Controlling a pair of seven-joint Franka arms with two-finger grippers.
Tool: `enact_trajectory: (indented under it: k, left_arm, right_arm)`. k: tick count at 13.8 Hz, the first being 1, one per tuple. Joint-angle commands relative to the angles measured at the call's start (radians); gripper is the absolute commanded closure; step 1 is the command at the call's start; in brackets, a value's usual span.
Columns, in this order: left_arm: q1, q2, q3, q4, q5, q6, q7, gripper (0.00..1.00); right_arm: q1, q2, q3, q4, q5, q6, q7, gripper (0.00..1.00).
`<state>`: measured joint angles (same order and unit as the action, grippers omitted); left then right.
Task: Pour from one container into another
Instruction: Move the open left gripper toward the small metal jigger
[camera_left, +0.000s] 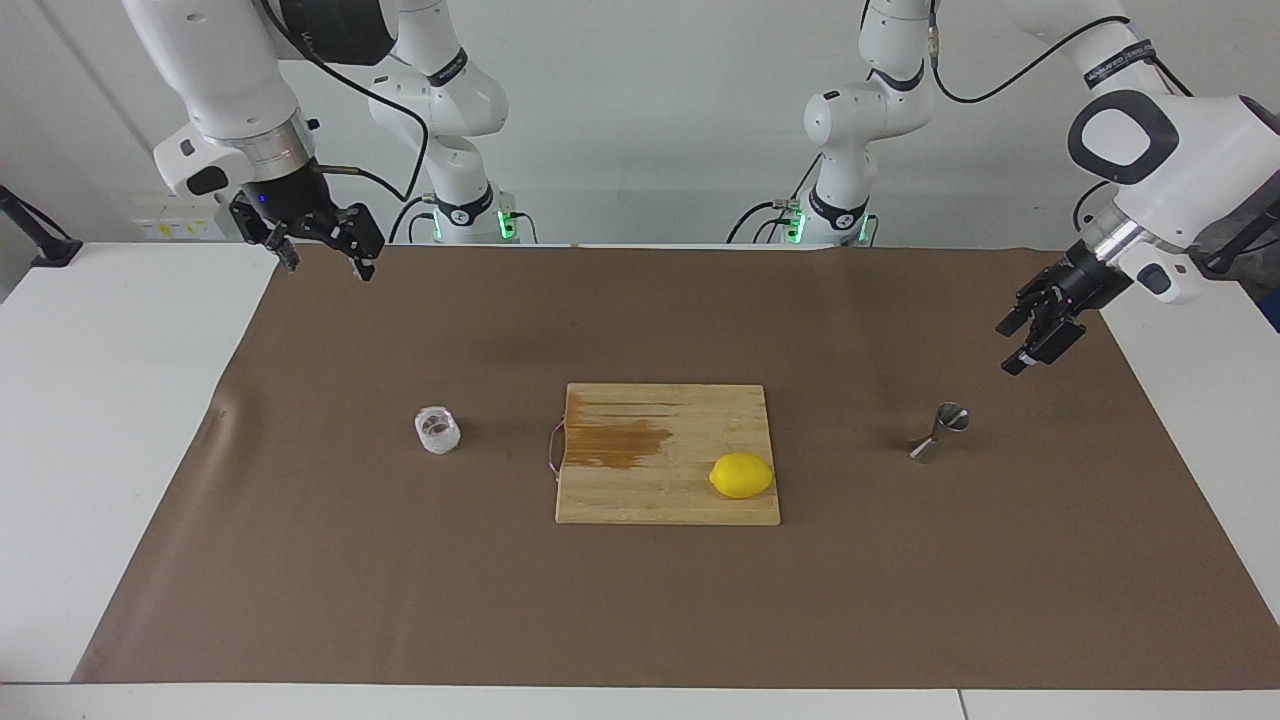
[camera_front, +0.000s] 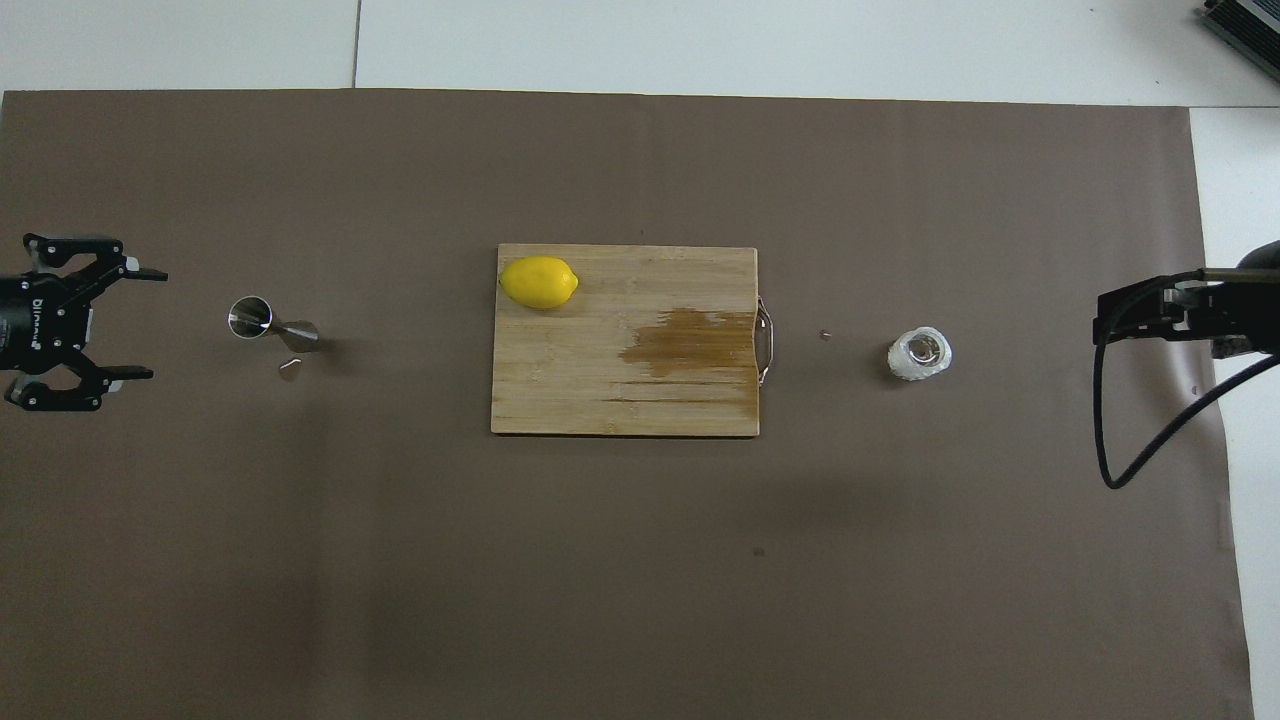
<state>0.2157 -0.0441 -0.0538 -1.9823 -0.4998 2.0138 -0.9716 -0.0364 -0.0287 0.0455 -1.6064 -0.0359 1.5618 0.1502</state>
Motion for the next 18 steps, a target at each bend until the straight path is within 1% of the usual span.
enact_trajectory:
  k: [1,3,5,6,7,9,11,12,14,18]
  left_arm:
    - [0.008,-0.005,-0.006,-0.071,-0.109,0.091,-0.275,0.0]
    - [0.01,-0.005,-0.006,-0.133,-0.195,0.141,-0.343,0.0]
    - [0.048,-0.016,-0.006,-0.194,-0.297,0.196,-0.366,0.0]
    - [0.05,-0.017,-0.006,-0.213,-0.327,0.213,-0.398,0.0]
    - [0.048,-0.017,-0.006,-0.231,-0.345,0.25,-0.432,0.0]
    - [0.033,-0.022,-0.006,-0.301,-0.464,0.351,-0.467,0.0]
    - [-0.011,-0.022,-0.009,-0.329,-0.538,0.419,-0.472,0.0]
    - [-0.015,-0.023,-0.009,-0.349,-0.566,0.44,-0.47,0.0]
    - [-0.015,-0.022,-0.009,-0.352,-0.601,0.445,-0.47,0.0]
    - [-0.022,0.009,-0.009,-0.354,-0.686,0.477,-0.464,0.0]
  right_arm:
    - [-0.016,-0.016,0.008,-0.01,0.022,-0.008,0.005,0.0]
    - [-0.016,-0.016,0.008,-0.01,0.022,-0.008,0.005,0.0]
    - [-0.016,-0.016,0.008,-0.01,0.022,-0.006,0.006,0.0]
    - [-0.016,-0.016,0.008,-0.01,0.022,-0.006,0.006,0.0]
    - [-0.016,-0.016,0.008,-0.01,0.022,-0.006,0.006,0.0]
    - [-0.016,-0.014,0.008,-0.01,0.022,-0.006,0.006,0.0]
    - [-0.016,-0.014,0.008,-0.01,0.022,-0.006,0.005,0.0]
    - [-0.016,-0.016,0.008,-0.01,0.022,-0.006,0.006,0.0]
    - [-0.016,-0.016,0.008,-0.01,0.022,-0.006,0.006,0.0]
    - [-0.016,-0.016,0.008,-0.01,0.022,-0.006,0.006,0.0]
